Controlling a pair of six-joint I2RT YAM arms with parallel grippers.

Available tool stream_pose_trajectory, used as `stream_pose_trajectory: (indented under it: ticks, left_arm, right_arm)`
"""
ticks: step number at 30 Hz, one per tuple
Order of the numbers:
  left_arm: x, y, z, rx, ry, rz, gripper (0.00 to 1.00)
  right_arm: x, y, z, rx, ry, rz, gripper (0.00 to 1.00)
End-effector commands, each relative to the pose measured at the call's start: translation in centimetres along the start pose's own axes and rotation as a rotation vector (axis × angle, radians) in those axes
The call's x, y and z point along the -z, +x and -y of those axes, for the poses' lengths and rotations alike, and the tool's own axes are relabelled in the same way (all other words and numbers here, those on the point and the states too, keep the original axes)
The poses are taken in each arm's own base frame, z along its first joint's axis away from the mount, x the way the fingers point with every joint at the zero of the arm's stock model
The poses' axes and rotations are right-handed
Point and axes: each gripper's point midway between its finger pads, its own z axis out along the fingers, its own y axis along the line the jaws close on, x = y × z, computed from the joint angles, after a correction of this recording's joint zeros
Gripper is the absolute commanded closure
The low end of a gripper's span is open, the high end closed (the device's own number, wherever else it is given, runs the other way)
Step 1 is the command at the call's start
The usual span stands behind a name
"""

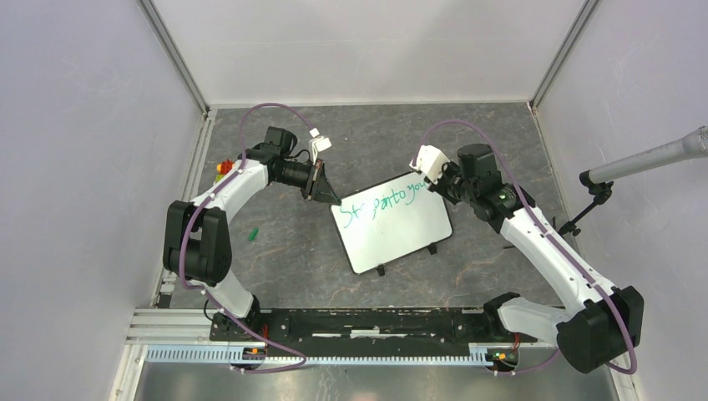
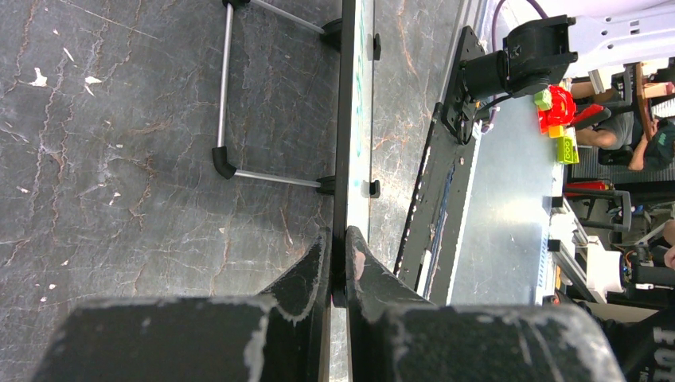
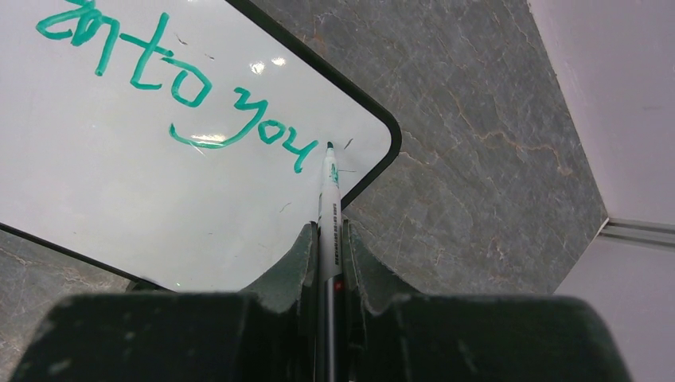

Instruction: Write a sentence on the whiteboard

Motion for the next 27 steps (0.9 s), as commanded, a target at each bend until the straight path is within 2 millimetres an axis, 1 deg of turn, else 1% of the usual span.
stream_pose_trajectory:
  ticks: [1,8,13,20,24,27]
  left_arm:
    - [-0.2,0.0,-1.1,-0.05,-0.045,-0.018,0.98]
    - [-0.2,0.0,-1.1,-0.05,-0.045,-0.018,0.98]
    - [-0.2,0.1,-1.0,-0.051,-0.047,-0.018,0.97]
    - [-0.2,0.0,-1.0,-0.052,-0.049,-0.017,0.97]
    - [-0.2,0.0,-1.0,-0.049,-0.048,-0.016,0.97]
    - [-0.2,0.0,-1.0,-0.051,-0.049,-0.016,0.98]
  right_arm:
    - [0.2,-2.0,1.8,-0.002,0.047,0.055,1.0]
    - [-0.3,-0.5,1.3,0.009,0.04,0.004,1.0]
    - [0.0,0.6,0.8,0.013,0.038,-0.023,1.0]
    - [0.3,1.9,-1.0,0.003,-0.02,-0.046,1.0]
    - [0.3,2.2,-1.8,0.001,-0.052,-0.048,1.0]
    - [0.4,1.8,-1.5,-0.001,-0.039,-0.033,1.0]
